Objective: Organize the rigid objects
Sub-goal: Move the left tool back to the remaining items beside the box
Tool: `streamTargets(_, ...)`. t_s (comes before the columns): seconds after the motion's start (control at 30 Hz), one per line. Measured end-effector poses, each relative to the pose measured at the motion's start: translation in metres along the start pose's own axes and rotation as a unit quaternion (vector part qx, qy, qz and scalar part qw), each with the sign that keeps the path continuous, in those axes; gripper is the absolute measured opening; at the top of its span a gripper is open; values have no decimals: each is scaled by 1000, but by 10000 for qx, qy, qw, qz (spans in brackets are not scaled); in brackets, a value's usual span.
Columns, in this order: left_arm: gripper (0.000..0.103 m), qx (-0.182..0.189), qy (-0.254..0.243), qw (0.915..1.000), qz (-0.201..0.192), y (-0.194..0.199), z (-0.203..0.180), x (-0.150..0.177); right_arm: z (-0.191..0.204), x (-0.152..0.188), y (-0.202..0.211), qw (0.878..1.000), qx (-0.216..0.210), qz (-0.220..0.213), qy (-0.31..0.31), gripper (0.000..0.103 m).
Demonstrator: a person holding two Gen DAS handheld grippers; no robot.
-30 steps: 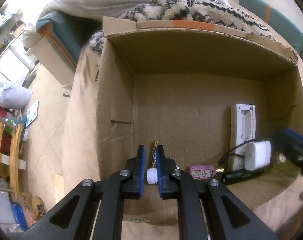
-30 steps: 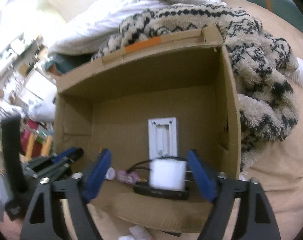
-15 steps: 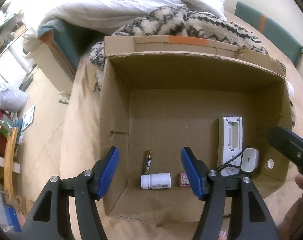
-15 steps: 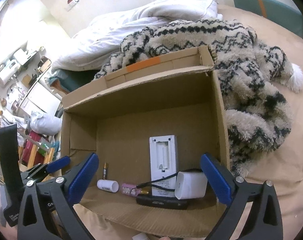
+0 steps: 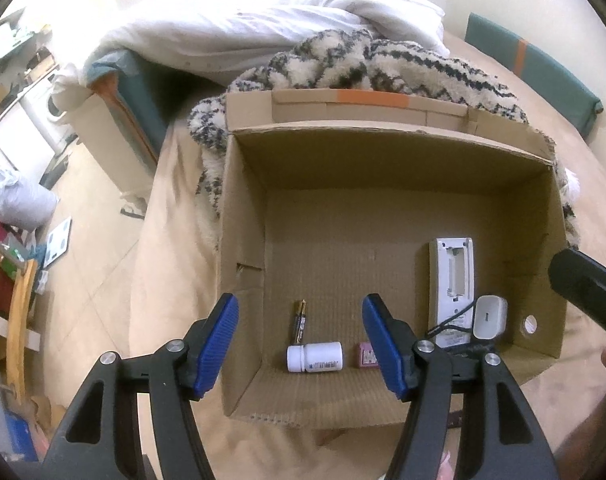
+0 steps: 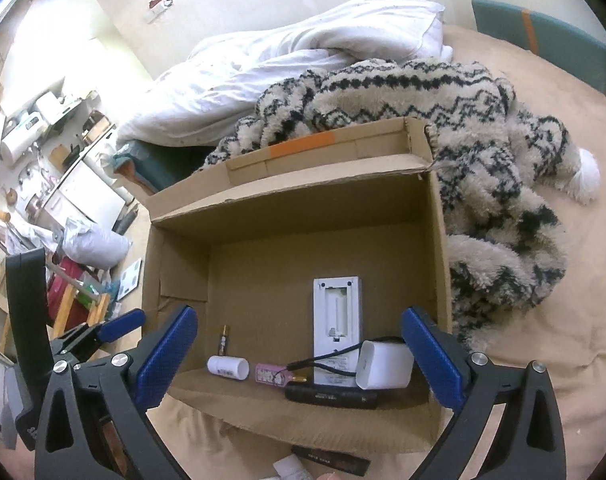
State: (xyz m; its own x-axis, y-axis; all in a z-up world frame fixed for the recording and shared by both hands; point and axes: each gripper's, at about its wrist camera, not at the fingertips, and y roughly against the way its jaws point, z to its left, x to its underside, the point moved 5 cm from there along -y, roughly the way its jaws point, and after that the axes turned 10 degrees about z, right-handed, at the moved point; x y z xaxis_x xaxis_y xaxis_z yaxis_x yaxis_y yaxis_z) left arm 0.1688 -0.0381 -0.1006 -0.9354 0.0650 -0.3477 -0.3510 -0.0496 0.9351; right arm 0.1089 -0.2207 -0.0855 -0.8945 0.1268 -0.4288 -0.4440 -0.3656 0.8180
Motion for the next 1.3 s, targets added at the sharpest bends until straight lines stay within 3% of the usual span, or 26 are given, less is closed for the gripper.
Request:
streamTargets(0.1,61,133,85,9999,69,2,2,6,1,4,7,10000,24,67,4,103)
streamTargets(0.2,61,205,68,9997,149,5,1,13,-6,16,6,9987,173,459,-133,103)
streamTargets(0.3,61,208,-77,9996,190,9,-6,24,-9,30,10,9966,-155,723,-362,103)
streamTargets(0.37,61,289,-207,9990,280,10,-12,33,-9,39,12,9958,-48,863,-292,103)
streamTargets(0.5,61,482,-130,9974,516,7,-16,46,-14,61,10,9917,112,1260,-245,103)
streamTargets(0.6,61,422,-170,9959,782,2,-17,51,-18,75,8,9888,101,1461,-296,103)
streamTargets(0.87,61,714,-223,9872,1406,-8,-20,72,-34,92,-9,9784,-143,1880,-843,103)
streamTargets(1.03,62,895,-36,9768,1946,-37,-22,87,-32,87,-17,9788,-39,1882,-806,103)
streamTargets(1.17,62,982,1155,9600,2353,-69,-8,96,-33,84,-21,9782,-29,1898,-839,103)
streamTargets(1.3,64,1233,1810,9395,2636,-93,-13,101,-33,77,-14,9806,-156,1735,-902,103)
